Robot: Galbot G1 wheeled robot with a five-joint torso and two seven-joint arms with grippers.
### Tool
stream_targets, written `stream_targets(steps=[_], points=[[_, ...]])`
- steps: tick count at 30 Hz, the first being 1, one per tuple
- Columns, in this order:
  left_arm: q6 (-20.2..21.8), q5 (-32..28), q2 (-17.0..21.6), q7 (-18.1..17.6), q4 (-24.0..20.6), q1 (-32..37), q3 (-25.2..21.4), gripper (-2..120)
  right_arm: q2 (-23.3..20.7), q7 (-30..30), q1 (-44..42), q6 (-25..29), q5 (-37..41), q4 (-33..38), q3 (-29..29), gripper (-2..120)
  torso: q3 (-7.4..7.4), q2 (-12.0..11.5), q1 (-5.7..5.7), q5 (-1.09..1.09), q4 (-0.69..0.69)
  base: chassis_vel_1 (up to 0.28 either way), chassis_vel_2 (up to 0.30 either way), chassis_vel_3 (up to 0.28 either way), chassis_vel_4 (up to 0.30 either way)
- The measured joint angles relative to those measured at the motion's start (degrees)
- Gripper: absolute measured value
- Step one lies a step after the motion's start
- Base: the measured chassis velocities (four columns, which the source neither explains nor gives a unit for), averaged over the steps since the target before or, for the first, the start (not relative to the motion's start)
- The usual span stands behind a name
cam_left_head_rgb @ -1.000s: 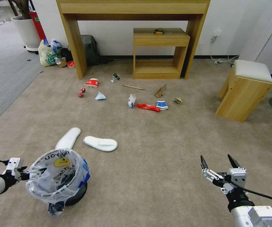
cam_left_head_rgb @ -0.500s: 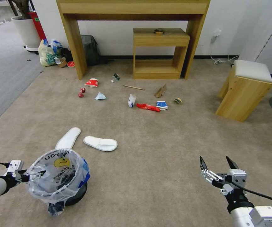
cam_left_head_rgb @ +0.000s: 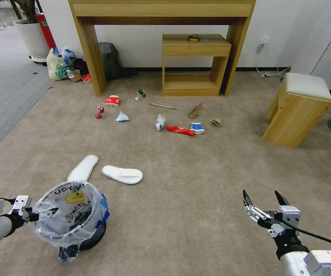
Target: Pick up the trash bin and place the garbage on the floor into it.
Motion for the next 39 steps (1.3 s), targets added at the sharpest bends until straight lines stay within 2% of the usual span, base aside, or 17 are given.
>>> stream_targets(steps=[3, 8, 11, 13, 15, 19, 22, 26, 34, 37, 39], points=[[0.0, -0.1, 0.0, -0.2, 0.2, 0.0, 0.3, 75, 0.2, 0.5, 0.0, 0.1, -0.1, 0.0, 0.0, 100, 0.0, 0.0, 0.0, 0.0, 0.0, 0.0, 0.0, 0.0, 0.0], [0.0, -0.1, -0.1, -0.2, 0.5, -0.2, 0.5, 64, 0.3, 0.5, -0.1, 0.2, -0.1, 0.0, -0.1, 100, 0.0, 0.0, 0.0, 0.0, 0.0, 0.0, 0.0, 0.0, 0.0], [0.0, 0.0, -0.5, -0.2, 0.7, -0.4, 0.8, 47, 0.3, 0.6, -0.1, 0.2, -0.2, 0.1, 0.0, 100, 0.0, 0.0, 0.0, 0.0, 0.0, 0.0, 0.0, 0.0, 0.0], [0.0, 0.0, -0.6, -0.2, 0.7, -0.4, 0.9, 43, 0.3, 0.6, -0.1, 0.3, -0.2, 0.2, 0.0, 100, 0.0, 0.0, 0.0, 0.0, 0.0, 0.0, 0.0, 0.0, 0.0], [0.0, 0.0, -0.7, -0.3, 0.7, -0.5, 1.0, 32, 0.4, 0.7, -0.1, 0.3, -0.2, 0.3, 0.0, 100, 0.0, 0.0, 0.0, 0.0, 0.0, 0.0, 0.0, 0.0, 0.0], [0.0, 0.0, -0.7, -0.3, 0.7, -0.5, 1.0, 25, 0.5, 0.7, -0.1, 0.3, -0.2, 0.3, 0.0, 100, 0.0, 0.0, 0.0, 0.0, 0.0, 0.0, 0.0, 0.0, 0.0], [0.0, 0.0, -0.9, -0.4, 0.7, -0.6, 1.1, 7, 0.6, 0.9, -0.1, 0.4, -0.3, 0.4, 0.0, 100, 0.0, 0.0, 0.0, 0.01, 0.0, 0.0, 0.0, 0.0, 0.0], [-0.1, -0.3, -1.6, -0.3, 0.5, -0.6, 1.0, 1, 0.7, 1.2, -0.1, 0.4, -0.3, 0.5, 0.1, 100, 0.0, 0.0, 0.0, 0.03, 0.0, 0.0, 0.0, 0.0, 0.0], [-0.1, -0.6, -2.9, -1.1, -0.8, 0.6, -0.2, 1, 1.0, 1.4, 0.1, 0.4, -0.4, 0.7, 0.1, 100, 0.0, 0.0, 0.0, 0.0, 0.0, 0.0, 0.0, 0.0, 0.0], [0.0, -2.1, -4.0, -2.8, -1.7, 1.2, -1.3, 1, 1.2, 1.4, 0.2, 0.4, -0.5, 0.7, 0.1, 100, 0.01, 0.0, 0.0, -0.03, -0.01, 0.0, 0.0, 0.0, 0.0], [0.0, -4.2, -5.2, -5.1, -2.8, 1.7, -2.4, 1, 1.4, 1.5, 0.4, 0.3, -0.6, 0.7, 0.1, 100, 0.01, 0.0, 0.0, -0.05, 0.0, 0.0, 0.0, 0.0, 0.0]])
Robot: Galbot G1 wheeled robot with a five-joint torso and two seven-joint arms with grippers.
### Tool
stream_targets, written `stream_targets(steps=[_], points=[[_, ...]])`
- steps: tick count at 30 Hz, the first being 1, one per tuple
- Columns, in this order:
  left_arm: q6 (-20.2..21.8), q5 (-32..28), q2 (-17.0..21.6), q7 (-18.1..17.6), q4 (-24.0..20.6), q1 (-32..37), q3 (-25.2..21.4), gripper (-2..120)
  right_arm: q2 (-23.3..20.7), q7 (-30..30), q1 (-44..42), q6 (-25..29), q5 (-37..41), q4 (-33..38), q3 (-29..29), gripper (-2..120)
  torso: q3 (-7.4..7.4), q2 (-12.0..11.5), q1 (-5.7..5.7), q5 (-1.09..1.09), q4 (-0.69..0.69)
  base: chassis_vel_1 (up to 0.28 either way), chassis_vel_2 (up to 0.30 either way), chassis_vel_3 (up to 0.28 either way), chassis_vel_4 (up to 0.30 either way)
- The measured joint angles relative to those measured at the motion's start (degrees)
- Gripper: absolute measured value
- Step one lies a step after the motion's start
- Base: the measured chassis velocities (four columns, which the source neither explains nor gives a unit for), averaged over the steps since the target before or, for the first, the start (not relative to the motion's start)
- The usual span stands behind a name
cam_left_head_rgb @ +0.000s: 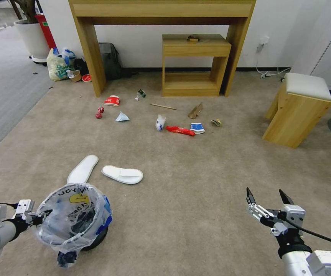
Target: Pick up the trash bin and place the garbage on the floor into it.
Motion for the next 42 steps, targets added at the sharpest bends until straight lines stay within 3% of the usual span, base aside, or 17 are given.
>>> stream_targets(steps=[6, 8, 9, 12, 18, 20, 21, 23, 24, 25, 29, 41, 42], points=[[0.0, -5.6, -2.6, -5.5, -4.3, 2.0, -2.8, 0, 0.4, 0.2, 0.3, -0.1, -0.5, -0.5, 0.4, 100, 0.0, 0.0, 0.0, 0.03, 0.0, 0.0, 0.0, 0.0, 0.0], [0.0, -9.4, -4.2, -9.5, -7.5, 3.4, -3.9, 0, 0.5, 0.2, 0.2, -0.1, -0.5, -0.5, 0.4, 100, 0.0, 0.0, 0.0, 0.05, -0.01, 0.0, 0.0, 0.0, 0.0], [0.0, -9.4, -4.2, -9.5, -7.5, 3.4, -3.9, 0, 0.5, 0.2, 0.2, -0.1, -0.5, -0.5, 0.4, 100, 0.0, 0.0, 0.0, 0.05, -0.01, 0.0, 0.0, 0.0, 0.0], [0.0, -12.6, -7.0, -13.9, -11.5, 5.7, -4.5, 0, 0.5, 0.3, 0.4, -0.2, -0.6, -0.4, 0.4, 100, 0.0, 0.0, 0.0, 0.04, 0.0, 0.0, 0.0, 0.0, 0.0], [0.0, -14.6, -9.7, -17.9, -15.9, 8.4, -4.3, 0, 0.5, 0.4, 0.5, -0.5, -0.6, -0.3, 0.3, 100, -0.01, 0.0, 0.0, 0.05, 0.0, 0.0, 0.0, 0.0, 0.0], [0.0, -16.9, -11.3, -22.4, -19.8, 10.0, -3.8, 0, 0.4, 0.4, 0.6, -0.8, -0.6, -0.1, 0.2, 100, -0.01, 0.0, 0.0, 0.05, 0.01, 0.0, 0.0, 0.0, 0.0], [0.0, -16.9, -11.3, -22.4, -19.8, 10.0, -3.8, 0, 0.4, 0.4, 0.6, -0.8, -0.6, -0.1, 0.2, 100, -0.01, 0.0, 0.0, 0.05, 0.01, 0.0, 0.0, 0.0, 0.0], [0.0, -18.8, -12.4, -27.1, -22.8, 10.5, -2.9, 0, 0.3, 0.5, 0.8, -1.2, -0.6, -0.1, -0.1, 100, -0.01, 0.0, 0.0, 0.06, 0.0, 0.0, 0.0, 0.0, 0.0], [0.0, -20.6, -13.0, -31.1, -24.6, 10.6, -2.2, 0, 0.2, 0.6, 1.0, -1.4, -0.7, 0.0, -0.4, 100, -0.01, 0.0, 0.0, 0.06, 0.0, 0.0, 0.0, 0.0, 0.0], [0.0, -20.6, -13.0, -31.1, -24.6, 10.6, -2.2, 0, 0.2, 0.6, 1.0, -1.4, -0.7, 0.0, -0.4, 100, -0.01, 0.0, 0.0, 0.06, 0.0, 0.0, 0.0, 0.0, 0.0], [0.0, -25.2, -14.8, -40.1, -29.4, 11.2, -0.3, 0, 0.2, 0.7, 1.4, -1.7, -0.8, 0.1, -0.8, 100, -0.01, 0.0, 0.0, 0.05, -0.01, 0.0, 0.0, 0.0, 0.0], [0.0, -25.6, -17.8, -40.6, -34.1, 15.2, 2.5, 0, 0.3, 0.5, 1.8, -2.3, -1.2, 0.3, -1.9, 100, -0.01, 0.0, 0.0, 0.06, 0.01, 0.0, 0.0, 0.0, 0.0], [0.0, -25.4, -18.6, -41.3, -34.6, 15.7, 4.3, 0, 0.3, 0.4, 2.2, -3.0, -1.3, 0.7, -2.1, 100, -0.01, 0.0, 0.0, 0.04, 0.0, 0.0, 0.0, 0.0, 0.0]])
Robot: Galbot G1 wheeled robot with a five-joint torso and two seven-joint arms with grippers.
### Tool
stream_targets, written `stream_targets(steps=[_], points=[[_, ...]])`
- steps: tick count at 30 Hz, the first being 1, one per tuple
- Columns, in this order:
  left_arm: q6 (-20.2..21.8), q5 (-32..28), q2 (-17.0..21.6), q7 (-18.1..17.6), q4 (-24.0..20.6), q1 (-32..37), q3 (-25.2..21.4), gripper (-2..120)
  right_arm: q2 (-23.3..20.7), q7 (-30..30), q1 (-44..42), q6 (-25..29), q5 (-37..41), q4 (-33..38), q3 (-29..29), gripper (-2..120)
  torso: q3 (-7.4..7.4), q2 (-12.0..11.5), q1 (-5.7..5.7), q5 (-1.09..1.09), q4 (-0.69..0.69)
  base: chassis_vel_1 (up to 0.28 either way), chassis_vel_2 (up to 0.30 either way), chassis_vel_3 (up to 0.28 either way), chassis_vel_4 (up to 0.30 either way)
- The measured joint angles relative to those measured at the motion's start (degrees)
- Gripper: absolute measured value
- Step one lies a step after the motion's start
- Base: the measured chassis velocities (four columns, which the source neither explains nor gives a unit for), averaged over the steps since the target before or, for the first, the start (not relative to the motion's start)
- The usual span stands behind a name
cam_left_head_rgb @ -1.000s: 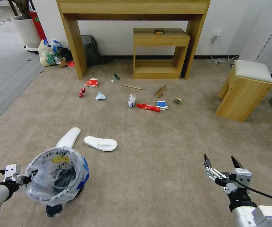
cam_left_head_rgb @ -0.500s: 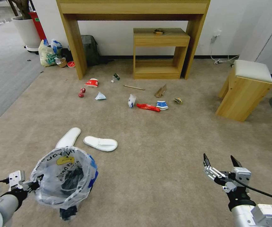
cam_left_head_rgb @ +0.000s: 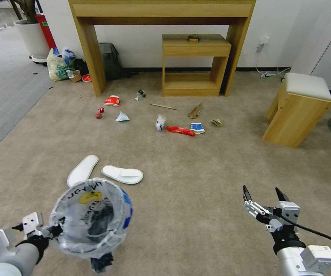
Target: Pick up the trash bin and place the garbage on the floor into it.
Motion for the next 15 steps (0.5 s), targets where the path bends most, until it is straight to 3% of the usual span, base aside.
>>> stream_targets(steps=[5, 15], points=[[0.0, 0.3, -0.2, -3.3, 0.1, 0.1, 3.4, 0, -0.2, -0.1, 0.7, -0.8, 0.2, 0.7, 0.0, 100, 0.0, 0.0, 0.0, 0.01, 0.0, 0.0, 0.0, 0.0, 0.0], [0.0, 0.8, 0.0, -7.2, 0.1, -0.4, 4.4, 0, 0.1, -0.1, 0.9, -1.5, -0.1, 1.3, -0.1, 100, 0.0, 0.0, 0.0, 0.01, 0.0, 0.0, 0.0, 0.0, 0.0]])
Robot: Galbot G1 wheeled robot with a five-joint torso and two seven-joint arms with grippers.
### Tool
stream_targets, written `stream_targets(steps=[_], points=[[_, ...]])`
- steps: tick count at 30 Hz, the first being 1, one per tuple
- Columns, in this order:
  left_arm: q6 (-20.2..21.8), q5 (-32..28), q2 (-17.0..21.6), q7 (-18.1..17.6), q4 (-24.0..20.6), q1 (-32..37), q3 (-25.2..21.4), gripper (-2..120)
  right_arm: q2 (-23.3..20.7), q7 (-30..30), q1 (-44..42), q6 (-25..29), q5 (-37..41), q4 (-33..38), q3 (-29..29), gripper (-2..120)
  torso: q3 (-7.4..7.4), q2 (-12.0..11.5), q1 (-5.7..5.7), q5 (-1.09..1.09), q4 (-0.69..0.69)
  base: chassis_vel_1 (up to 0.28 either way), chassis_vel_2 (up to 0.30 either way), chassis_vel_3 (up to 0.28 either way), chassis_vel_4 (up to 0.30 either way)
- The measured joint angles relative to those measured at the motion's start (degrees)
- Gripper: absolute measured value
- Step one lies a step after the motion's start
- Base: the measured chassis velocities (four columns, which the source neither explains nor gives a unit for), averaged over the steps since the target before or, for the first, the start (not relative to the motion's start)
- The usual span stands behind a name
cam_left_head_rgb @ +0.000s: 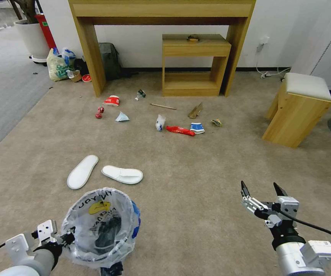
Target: Pick up the trash bin and place the garbage on the floor into it.
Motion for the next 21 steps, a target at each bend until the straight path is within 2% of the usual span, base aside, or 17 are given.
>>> stream_targets(steps=[2, 8, 21], points=[[0.0, -1.9, -0.1, -2.4, -0.6, -0.4, -0.7, 0, 0.0, -0.1, 0.2, -0.5, 0.0, 0.1, 0.2, 100, 0.0, 0.0, 0.0, 0.0, 0.0, 0.0, 0.0, 0.0, 0.0], [0.0, -5.0, 0.0, -4.5, -1.0, -0.5, -2.1, 0, -0.1, -0.1, 0.6, -1.6, -0.1, 0.4, 0.4, 100, 0.0, 0.0, 0.0, 0.0, 0.0, 0.0, 0.0, 0.0, 0.0], [0.0, -5.3, 0.6, -0.8, -0.2, -0.4, -3.0, 0, -0.3, -0.9, 2.0, -3.6, -0.8, 1.3, 0.8, 100, 0.0, 0.0, 0.0, 0.0, 0.0, 0.0, 0.0, 0.0, 0.0]])
